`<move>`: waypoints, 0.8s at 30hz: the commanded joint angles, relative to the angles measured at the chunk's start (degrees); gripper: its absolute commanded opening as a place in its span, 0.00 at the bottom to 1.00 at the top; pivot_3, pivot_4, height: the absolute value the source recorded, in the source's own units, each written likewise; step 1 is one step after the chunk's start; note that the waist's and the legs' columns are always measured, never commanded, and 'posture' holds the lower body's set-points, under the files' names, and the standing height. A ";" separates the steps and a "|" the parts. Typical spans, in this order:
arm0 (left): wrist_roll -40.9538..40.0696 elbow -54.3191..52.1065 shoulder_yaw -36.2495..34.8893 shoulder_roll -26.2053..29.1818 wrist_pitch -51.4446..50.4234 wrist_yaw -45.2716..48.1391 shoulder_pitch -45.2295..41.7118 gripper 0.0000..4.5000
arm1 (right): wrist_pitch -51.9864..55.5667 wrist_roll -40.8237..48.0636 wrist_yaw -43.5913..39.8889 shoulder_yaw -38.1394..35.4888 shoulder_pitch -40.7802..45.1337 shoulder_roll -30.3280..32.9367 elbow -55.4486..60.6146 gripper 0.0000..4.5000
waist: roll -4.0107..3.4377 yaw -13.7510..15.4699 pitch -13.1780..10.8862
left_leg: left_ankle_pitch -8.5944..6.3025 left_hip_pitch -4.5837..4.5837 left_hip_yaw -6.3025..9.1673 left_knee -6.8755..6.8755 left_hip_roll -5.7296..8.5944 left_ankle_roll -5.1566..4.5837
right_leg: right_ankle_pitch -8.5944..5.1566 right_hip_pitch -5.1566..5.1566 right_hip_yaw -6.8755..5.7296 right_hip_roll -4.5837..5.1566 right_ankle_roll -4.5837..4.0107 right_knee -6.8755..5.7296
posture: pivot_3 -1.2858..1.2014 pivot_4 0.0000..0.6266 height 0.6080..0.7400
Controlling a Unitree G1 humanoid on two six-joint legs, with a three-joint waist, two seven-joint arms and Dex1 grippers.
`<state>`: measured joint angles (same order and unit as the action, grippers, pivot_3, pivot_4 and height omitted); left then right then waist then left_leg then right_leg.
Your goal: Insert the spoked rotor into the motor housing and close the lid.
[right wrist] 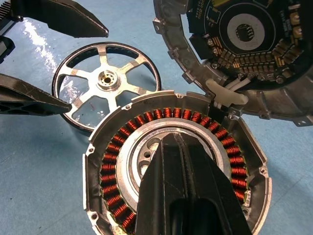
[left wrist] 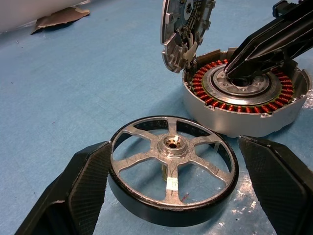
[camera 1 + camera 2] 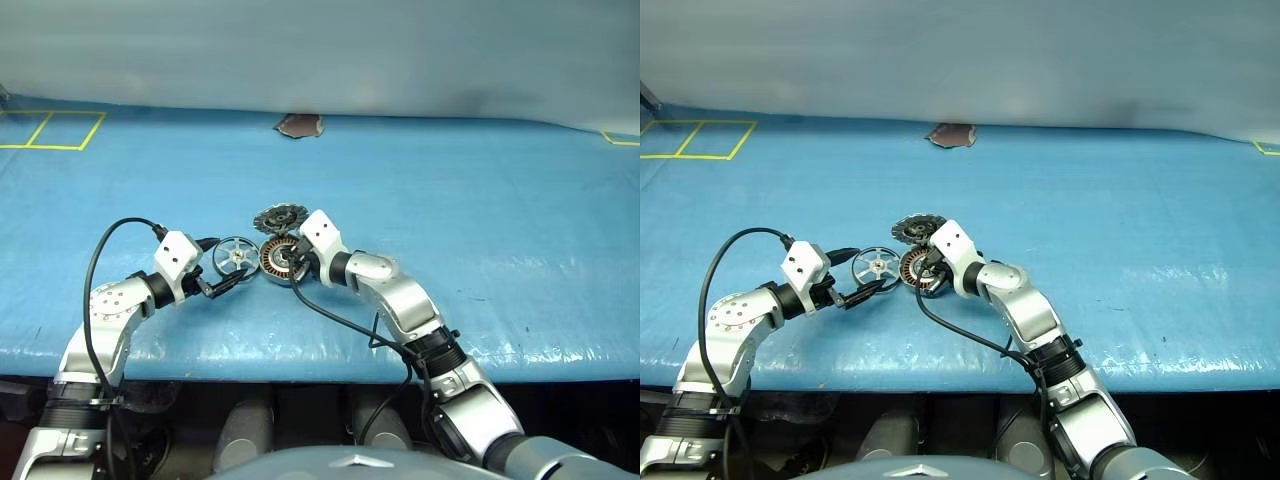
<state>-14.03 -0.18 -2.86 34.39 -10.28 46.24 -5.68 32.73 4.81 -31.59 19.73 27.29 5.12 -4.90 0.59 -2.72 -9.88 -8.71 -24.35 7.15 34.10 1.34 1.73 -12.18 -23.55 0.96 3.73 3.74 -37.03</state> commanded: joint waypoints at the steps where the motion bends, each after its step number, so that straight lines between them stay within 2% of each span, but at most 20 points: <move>1: -0.12 -1.24 -1.32 0.65 1.24 -0.06 -0.59 1.00 | -1.12 -0.47 1.01 -0.80 0.93 -0.35 -1.13 0.00 | 0.00 -0.04 0.00 | 0.00 0.00 0.00 0.00 0.00 0.00 | 0.00 0.00 0.00 0.00 0.00 0.00 | 0.52 0.24 1.00; 9: -0.25 -1.01 -1.24 0.63 1.23 0.22 -0.73 1.00 | 0.20 0.64 1.60 -1.95 -0.32 -0.23 -0.10 0.00 | 0.00 -0.08 0.00 | 0.02 0.03 0.00 0.00 -0.01 0.03 | 0.01 0.02 0.01 -0.01 -0.02 -0.02 | 0.52 0.24 1.00; 24: -1.13 -0.43 -2.14 0.51 0.65 0.12 -1.37 1.00 | 2.30 3.19 1.80 -2.74 -2.59 -0.59 10.31 0.00 | 0.00 -0.25 0.00 | 0.02 0.03 0.01 -0.01 -0.02 0.03 | 0.01 0.01 0.01 -0.02 -0.02 -0.02 | 0.52 0.24 1.00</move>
<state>-14.18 -0.12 -3.09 34.38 -10.24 46.33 -6.40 34.97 6.58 -29.77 17.82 24.99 5.01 2.32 0.58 -2.96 -9.88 -8.70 -24.32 7.16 34.08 1.32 1.76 -12.17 -23.55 0.97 3.71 3.71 -37.05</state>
